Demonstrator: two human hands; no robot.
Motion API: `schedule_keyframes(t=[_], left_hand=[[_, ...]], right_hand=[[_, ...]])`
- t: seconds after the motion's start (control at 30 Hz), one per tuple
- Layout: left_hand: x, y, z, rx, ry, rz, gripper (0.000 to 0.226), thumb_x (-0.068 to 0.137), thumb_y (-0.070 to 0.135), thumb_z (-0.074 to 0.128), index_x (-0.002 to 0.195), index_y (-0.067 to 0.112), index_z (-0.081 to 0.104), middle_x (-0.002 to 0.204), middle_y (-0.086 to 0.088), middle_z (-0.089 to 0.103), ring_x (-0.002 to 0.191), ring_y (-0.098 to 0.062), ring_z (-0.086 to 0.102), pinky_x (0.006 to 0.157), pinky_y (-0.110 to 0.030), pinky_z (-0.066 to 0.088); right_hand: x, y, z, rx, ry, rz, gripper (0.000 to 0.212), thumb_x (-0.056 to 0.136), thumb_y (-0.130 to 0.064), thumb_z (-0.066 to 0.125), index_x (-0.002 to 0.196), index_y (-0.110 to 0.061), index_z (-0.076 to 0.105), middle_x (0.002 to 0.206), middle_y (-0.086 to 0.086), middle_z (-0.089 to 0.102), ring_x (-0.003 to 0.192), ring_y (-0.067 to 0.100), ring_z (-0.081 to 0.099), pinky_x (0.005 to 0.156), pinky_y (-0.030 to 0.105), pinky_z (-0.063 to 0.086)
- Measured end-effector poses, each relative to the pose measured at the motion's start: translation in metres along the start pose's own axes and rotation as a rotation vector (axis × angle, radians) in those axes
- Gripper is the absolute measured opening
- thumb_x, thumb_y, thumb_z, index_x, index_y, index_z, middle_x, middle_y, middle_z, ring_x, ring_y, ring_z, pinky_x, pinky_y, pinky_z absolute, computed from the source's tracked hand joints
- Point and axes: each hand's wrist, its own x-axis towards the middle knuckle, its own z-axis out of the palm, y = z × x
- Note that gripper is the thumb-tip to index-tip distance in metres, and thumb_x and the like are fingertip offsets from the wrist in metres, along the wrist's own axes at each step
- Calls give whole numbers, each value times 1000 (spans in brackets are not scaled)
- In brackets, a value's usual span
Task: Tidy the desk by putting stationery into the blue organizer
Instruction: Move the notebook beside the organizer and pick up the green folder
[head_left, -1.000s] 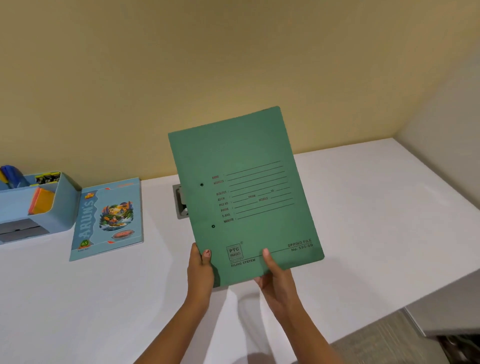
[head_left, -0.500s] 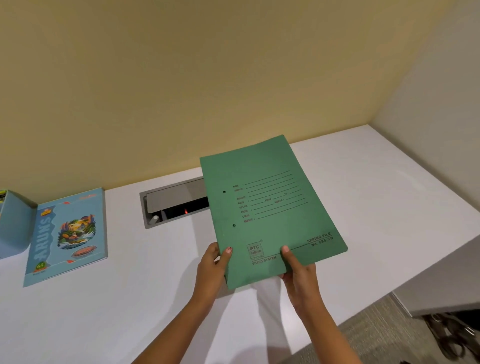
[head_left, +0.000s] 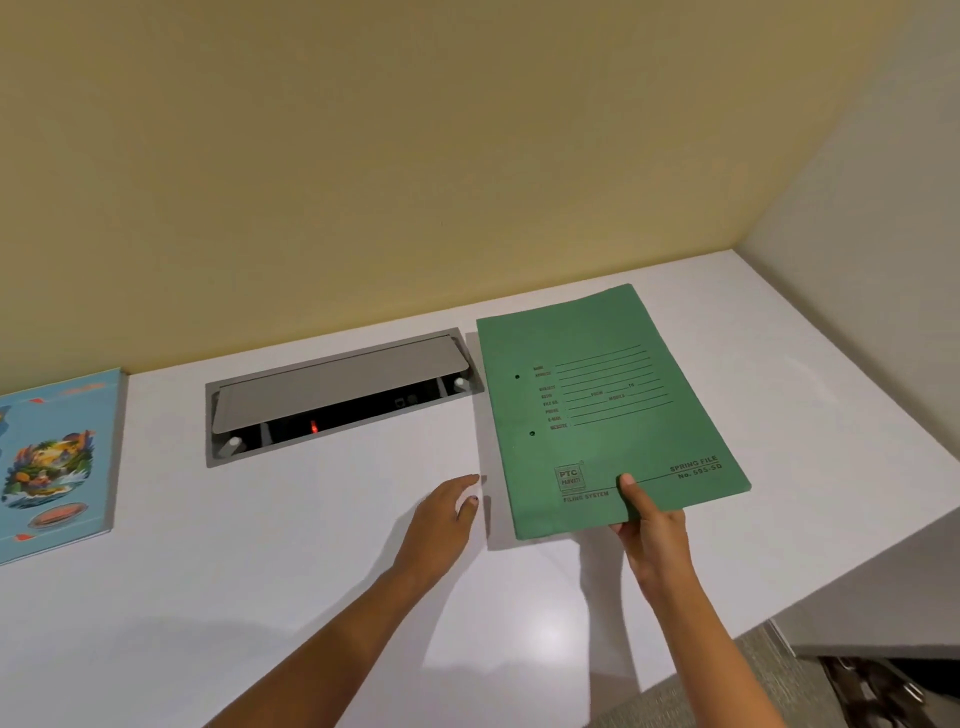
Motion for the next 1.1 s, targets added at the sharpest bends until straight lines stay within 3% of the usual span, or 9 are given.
schedule_keyframes(t=[0.07, 0.17, 0.4, 0.53, 0.67, 0.77, 0.9, 1.03, 1.1], left_hand=[[13, -5, 12, 205, -34, 21, 45, 101, 27, 40, 145, 22, 34, 156, 1, 27, 143, -17, 25, 119, -34, 18], [30, -14, 23, 477, -50, 22, 55, 100, 34, 36, 151, 25, 15, 161, 0, -3, 148, -22, -4, 119, -41, -2], [49, -31, 35, 738, 3, 91, 69, 97, 52, 25, 145, 30, -19, 151, -9, -32, 142, -31, -23, 117, -42, -10], [53, -29, 41, 719, 35, 105, 69, 97, 50, 25, 148, 26, -15, 152, -8, -30, 140, -27, -26, 115, -39, -12], [60, -19, 44, 585, 59, 119, 64, 100, 41, 29, 152, 20, -2, 157, -1, -20, 146, -21, -18, 115, -30, -12], [66, -3, 46, 424, 108, 123, 58, 100, 34, 35, 151, 17, 15, 160, 1, 7, 147, -17, 5, 118, -26, 4], [77, 18, 53, 263, 153, 107, 50, 98, 23, 45, 145, 19, 31, 149, 1, 36, 136, -14, 30, 111, -23, 26], [87, 26, 61, 328, 108, 149, 62, 93, 22, 54, 148, 19, 25, 150, 2, 34, 136, -15, 31, 112, -26, 29], [91, 26, 66, 414, 93, 149, 70, 92, 25, 56, 150, 18, 17, 155, -1, 25, 141, -19, 25, 116, -31, 26]], right_hand=[[21, -7, -8, 25, 3, 50, 35, 91, 1, 55, 121, -16, 57, 103, 6, 74, 90, 24, 72, 65, 36, 60], [51, -13, -15, 101, 9, 152, 34, 90, 3, 54, 121, -12, 57, 103, 7, 74, 93, 24, 72, 66, 34, 61], [104, -13, -9, 197, 3, 375, 28, 91, 7, 51, 114, -8, 57, 108, 17, 71, 98, 35, 69, 60, 43, 61], [120, -11, -3, 102, -1, 435, 27, 90, 8, 50, 112, -7, 56, 92, 14, 75, 83, 33, 73, 55, 45, 59], [135, -10, 1, 24, 90, 435, 27, 86, 8, 57, 107, -9, 59, 91, 13, 76, 79, 31, 73, 58, 49, 59], [146, -9, 7, -237, 236, 357, 39, 76, 1, 73, 111, -5, 57, 104, 17, 71, 85, 34, 70, 68, 47, 59], [153, -9, 12, -575, 304, 293, 44, 70, -12, 82, 105, -6, 55, 104, 16, 67, 84, 33, 69, 62, 44, 60], [153, -15, 13, -857, 266, 287, 30, 84, -35, 67, 93, -8, 58, 78, 13, 72, 62, 31, 71, 63, 43, 62], [149, -18, 5, -1117, 233, 253, 44, 89, -51, 50, 85, -9, 62, 63, 10, 72, 53, 26, 69, 63, 33, 60]])
